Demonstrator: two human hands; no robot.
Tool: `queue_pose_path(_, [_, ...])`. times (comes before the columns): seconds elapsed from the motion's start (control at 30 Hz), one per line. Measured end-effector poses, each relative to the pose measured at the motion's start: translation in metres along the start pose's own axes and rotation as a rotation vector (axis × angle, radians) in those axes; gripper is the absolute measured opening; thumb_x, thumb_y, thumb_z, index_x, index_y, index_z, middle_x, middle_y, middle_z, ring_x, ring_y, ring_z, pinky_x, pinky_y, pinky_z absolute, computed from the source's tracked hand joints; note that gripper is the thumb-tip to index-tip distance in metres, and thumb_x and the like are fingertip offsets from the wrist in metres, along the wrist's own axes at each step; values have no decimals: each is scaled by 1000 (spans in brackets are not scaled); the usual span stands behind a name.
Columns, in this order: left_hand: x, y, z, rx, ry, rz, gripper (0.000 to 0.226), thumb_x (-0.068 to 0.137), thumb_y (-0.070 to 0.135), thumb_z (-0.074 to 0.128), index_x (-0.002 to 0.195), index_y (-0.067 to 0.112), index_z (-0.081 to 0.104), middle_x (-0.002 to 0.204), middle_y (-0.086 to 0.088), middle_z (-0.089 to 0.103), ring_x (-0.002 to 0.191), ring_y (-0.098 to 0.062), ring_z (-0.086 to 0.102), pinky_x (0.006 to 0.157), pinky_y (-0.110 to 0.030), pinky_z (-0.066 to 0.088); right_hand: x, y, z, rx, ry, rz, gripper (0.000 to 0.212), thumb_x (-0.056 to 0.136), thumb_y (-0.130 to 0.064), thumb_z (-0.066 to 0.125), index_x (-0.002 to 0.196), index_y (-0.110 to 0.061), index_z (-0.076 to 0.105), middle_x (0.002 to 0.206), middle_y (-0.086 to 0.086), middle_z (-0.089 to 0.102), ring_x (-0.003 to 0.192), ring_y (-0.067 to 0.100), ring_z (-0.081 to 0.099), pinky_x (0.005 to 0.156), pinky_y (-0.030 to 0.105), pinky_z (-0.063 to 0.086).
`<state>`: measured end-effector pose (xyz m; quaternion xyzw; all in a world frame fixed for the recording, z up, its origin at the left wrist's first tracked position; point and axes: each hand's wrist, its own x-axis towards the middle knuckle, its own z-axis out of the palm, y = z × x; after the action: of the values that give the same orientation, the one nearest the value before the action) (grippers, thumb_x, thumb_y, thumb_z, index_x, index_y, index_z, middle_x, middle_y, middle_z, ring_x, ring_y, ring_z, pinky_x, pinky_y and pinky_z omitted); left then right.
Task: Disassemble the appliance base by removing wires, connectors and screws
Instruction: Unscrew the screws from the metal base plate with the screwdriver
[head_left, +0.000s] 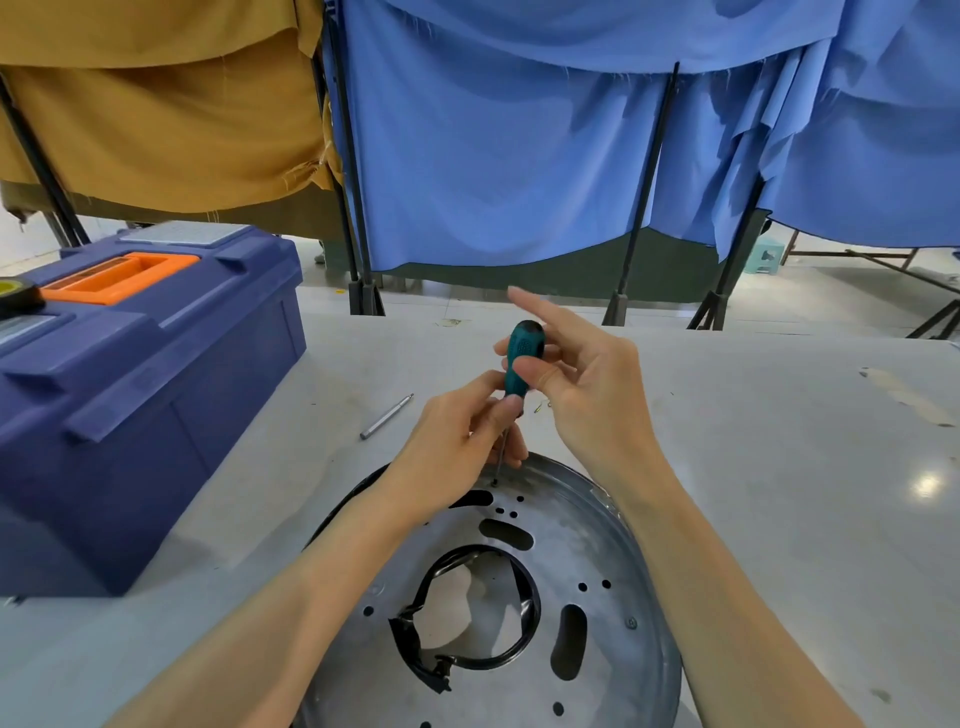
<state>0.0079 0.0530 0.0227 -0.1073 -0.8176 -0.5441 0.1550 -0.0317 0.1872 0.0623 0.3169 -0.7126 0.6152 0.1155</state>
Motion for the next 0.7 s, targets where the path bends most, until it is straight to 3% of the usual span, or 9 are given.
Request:
queue_pose_path(0.1, [1,-1,0,66,28,16,13,97,27,53,102,15,55,70,-1,72,67,-17,69,74,-44,57,0,-3,-3,28,-78,10,42,91,10,52,115,-21,66,101,0,71,97,7,66,81,17,54])
queue_pose_path(0.23, [1,-2,1,44,90,30,17,88,29,67,96,36,54,67,-2,70,61,-13,69,62,-22,56,-1,-6,4,-50,-77,3,29,82,-17,74,108,-29,69,106,-2,61,94,6,59,77,17,53])
queue_pose_path(0.37, [0,-2,-1,-12,74,7,26,88,32,64,107,16,58,68,-7,70,65,-21,70,70,-39,59,-1,-6,9,-75,16,2,43,83,-11,73,122,-29,66,98,-4,64,80,6,59,78,18,53])
queue_pose_path(0.5, [-1,-2,-2,-73,-37,-15,21,101,26,45,113,14,57,74,-2,72,73,-25,71,79,-47,57,-2,-5,7,-24,13,0,48,89,8,57,119,-29,64,99,-6,70,90,7,67,80,17,54])
queue_pose_path(0.6, [1,-4,-3,-127,-37,-53,17,101,20,45,109,12,58,77,0,73,76,-25,72,81,-45,58,-3,-4,8,10,-28,-8,42,92,6,52,114,-27,63,104,-1,69,97,13,67,84,23,56])
queue_pose_path(0.7, [1,-6,-2,-72,-8,-54,18,94,27,59,112,22,56,77,-1,74,74,-17,73,72,-29,58,-4,-2,12,-76,-38,-14,28,88,-18,67,113,-30,64,111,-2,60,99,7,59,85,25,53])
